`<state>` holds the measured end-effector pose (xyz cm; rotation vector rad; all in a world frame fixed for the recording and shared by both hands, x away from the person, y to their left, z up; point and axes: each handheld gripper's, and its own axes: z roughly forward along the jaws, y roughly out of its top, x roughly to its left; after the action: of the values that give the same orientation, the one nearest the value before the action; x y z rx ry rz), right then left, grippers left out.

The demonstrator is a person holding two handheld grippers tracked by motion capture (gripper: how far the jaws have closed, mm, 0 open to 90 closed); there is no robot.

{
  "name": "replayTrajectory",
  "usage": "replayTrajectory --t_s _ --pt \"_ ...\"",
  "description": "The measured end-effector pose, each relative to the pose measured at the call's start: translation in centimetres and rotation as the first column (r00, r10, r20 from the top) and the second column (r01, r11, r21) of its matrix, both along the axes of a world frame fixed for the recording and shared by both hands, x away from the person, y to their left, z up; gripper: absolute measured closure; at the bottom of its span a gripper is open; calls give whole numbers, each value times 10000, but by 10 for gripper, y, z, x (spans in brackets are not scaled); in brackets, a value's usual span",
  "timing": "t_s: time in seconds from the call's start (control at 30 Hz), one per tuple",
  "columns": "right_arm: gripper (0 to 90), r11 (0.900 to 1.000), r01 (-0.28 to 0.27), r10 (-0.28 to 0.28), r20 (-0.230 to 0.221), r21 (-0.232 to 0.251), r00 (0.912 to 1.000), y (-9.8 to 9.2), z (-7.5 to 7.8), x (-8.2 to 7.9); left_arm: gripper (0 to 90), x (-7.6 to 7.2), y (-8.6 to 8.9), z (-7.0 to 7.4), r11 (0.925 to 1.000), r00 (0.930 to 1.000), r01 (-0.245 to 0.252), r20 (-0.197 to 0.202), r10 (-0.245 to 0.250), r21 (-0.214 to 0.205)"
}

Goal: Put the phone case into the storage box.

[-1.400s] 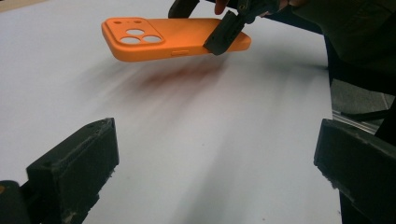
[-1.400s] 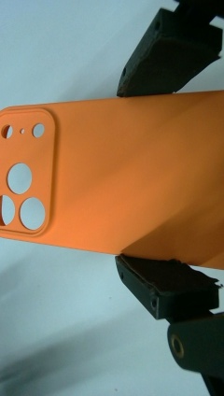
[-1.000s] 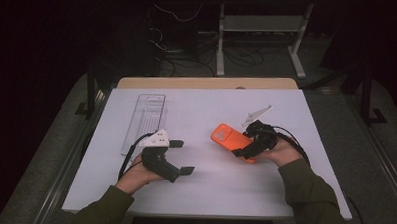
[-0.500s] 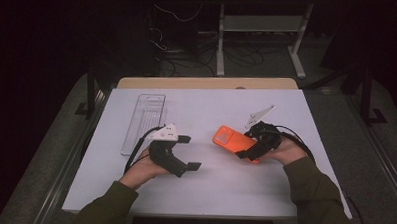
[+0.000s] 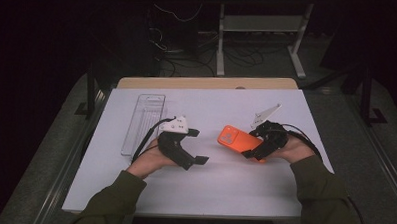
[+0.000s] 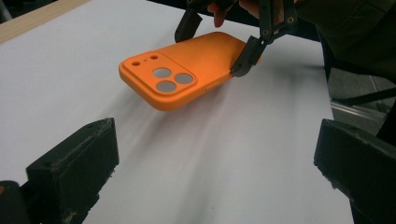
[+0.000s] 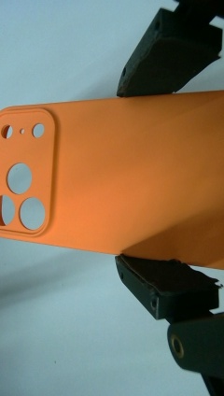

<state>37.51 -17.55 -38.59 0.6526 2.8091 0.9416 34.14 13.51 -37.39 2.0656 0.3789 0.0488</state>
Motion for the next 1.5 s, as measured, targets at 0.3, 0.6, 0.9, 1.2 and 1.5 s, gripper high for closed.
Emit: replayTrajectory --t_s 0.3,0.6,0.9,1.2,1.5 --pt "152 9998 -161 161 -57 -95 9999 -2 0 -1 0 15 -10 3 9993 9993 360 -76 -359 115" --pt "152 9995 -318 318 -4 -81 9995 -4 0 -1 0 21 -12 -1 9987 9991 406 132 -411 317" --pt "152 9973 -709 709 -31 -168 9975 3 1 -4 0 17 -15 -2 9962 9976 644 219 -658 587" --pt "152 9901 -1381 1384 102 -242 9903 16 3 -10 0 14 -13 3 9897 9949 792 519 -859 1196" --pt "152 9824 -1849 1850 33 -264 9827 27 4 -15 0 11 -13 4 9845 9933 958 500 -1041 1472"
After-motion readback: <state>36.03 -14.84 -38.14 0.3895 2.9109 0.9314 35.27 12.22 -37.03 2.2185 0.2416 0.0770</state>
